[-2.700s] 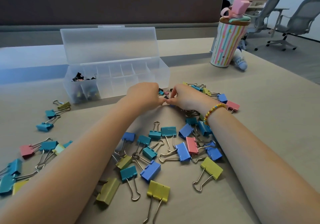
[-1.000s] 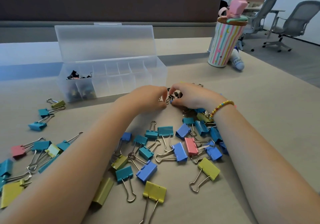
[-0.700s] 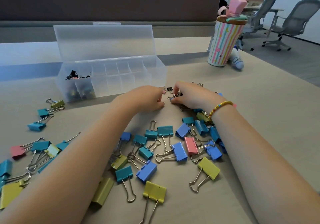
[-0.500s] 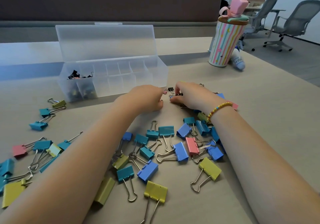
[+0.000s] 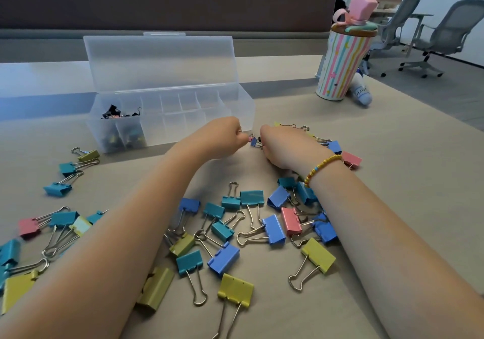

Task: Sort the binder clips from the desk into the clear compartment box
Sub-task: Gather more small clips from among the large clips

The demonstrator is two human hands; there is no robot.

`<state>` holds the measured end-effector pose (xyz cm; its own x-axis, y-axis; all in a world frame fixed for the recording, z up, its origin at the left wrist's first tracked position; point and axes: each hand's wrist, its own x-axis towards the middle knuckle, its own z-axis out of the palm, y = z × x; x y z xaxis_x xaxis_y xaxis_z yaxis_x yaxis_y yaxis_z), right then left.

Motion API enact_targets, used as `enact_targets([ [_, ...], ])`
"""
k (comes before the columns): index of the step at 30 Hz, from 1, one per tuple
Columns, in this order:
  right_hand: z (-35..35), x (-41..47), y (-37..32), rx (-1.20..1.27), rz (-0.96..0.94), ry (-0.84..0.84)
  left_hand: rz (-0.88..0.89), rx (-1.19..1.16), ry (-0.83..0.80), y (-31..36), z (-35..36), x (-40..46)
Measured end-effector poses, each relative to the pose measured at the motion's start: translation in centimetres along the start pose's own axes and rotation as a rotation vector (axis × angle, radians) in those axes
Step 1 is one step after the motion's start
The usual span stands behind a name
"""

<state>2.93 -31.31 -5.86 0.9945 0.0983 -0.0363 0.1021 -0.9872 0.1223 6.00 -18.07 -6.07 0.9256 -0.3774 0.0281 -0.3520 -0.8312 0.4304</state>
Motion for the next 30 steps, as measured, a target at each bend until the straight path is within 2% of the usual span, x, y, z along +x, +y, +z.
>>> enact_targets([
  [5, -0.2, -0.2, -0.8, -0.103, -0.025, 0.016, -0.082, -0.166, -0.037, 0.3, -0.6, 0.0],
  [10, -0.4, -0.6, -1.0, -0.171, -0.036, 0.012, -0.224, -0.832, -0.085, 0.0, -1.2, 0.1],
  [16, -0.4, -0.1, -1.0, -0.127, -0.011, -0.046, -0.281, -1.257, -0.094, -0.7, -1.8, 0.0],
  [19, -0.2, 0.3, -0.5, 0.015, 0.039, -0.054, -0.303, -1.358, -0.102, -0.9, -1.8, -0.1],
  [23, 0.2, 0.4, 0.7, 0.310, 0.088, -0.080, -0.320, -1.384, -0.111, -0.9, -1.6, -0.2],
  [28, 0.1, 0.3, 1.7, 0.585, 0.041, -0.074, -0.339, -1.391, -0.161, -0.6, -1.5, -0.2],
  [30, 0.0, 0.4, 1.8, 0.863, 0.056, -0.117, -0.345, -1.370, -0.164, -0.6, -1.4, -0.1],
])
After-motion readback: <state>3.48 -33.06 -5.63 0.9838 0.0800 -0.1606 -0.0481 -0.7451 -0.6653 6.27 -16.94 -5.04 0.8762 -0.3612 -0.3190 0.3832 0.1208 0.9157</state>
